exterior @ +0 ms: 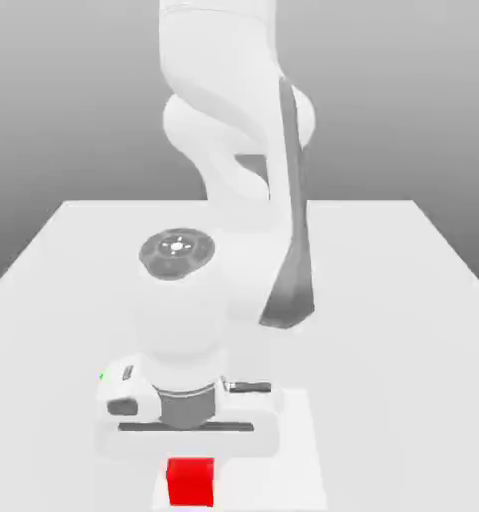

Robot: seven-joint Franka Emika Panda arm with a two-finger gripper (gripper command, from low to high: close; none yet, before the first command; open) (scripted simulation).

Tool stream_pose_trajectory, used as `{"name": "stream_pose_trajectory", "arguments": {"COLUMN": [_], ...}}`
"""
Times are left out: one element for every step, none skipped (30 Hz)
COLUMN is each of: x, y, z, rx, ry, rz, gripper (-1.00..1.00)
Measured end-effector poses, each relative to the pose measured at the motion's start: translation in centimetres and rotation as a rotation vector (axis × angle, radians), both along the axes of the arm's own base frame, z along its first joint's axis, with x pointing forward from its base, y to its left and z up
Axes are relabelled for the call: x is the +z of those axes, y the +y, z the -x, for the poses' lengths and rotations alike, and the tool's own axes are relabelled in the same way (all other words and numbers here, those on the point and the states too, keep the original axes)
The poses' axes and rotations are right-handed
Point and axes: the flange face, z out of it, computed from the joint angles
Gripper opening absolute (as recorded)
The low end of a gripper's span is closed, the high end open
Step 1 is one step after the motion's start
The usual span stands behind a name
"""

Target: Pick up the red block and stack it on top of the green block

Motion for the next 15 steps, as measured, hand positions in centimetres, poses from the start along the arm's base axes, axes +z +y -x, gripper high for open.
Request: {"name": "stream_pose_trajectory", "arguments": {"x": [1.2,2.4,3.5,4.3,4.9,5.4,5.9,6.3,6.7,7.0,7.2,7.4,7.6,7.7,7.6], "y": [0.0,0.0,-0.2,-1.2,-2.3,-3.5,-5.2,-6.6,-8.1,-9.2,-9.4,-9.6,-10.0,-10.4,-10.7], "z": [0.0,0.0,0.3,1.1,2.2,3.4,4.9,6.3,7.9,9.5,10.8,12.1,13.5,14.9,15.9], "rx": [0.0,0.0,-0.008,-0.043,-0.085,-0.132,-0.191,-0.248,-0.31,-0.365,-0.399,-0.436,-0.478,-0.522,-0.555], "ry": [0.0,0.0,0.0,0.0,0.001,0.001,0.001,0.001,0.001,0.001,0.001,0.001,0.001,0.0,0.0], "rz": [0.0,0.0,0.0,0.002,0.003,0.005,0.006,0.007,0.007,0.006,0.006,0.005,0.004,0.002,0.0], "gripper": [-1.0,-1.0,-1.0,-1.0,-1.0,-1.0,-1.0,-1.0,-1.0,-1.0,-1.0,-1.0,-1.0,-1.0,-1.0]}}
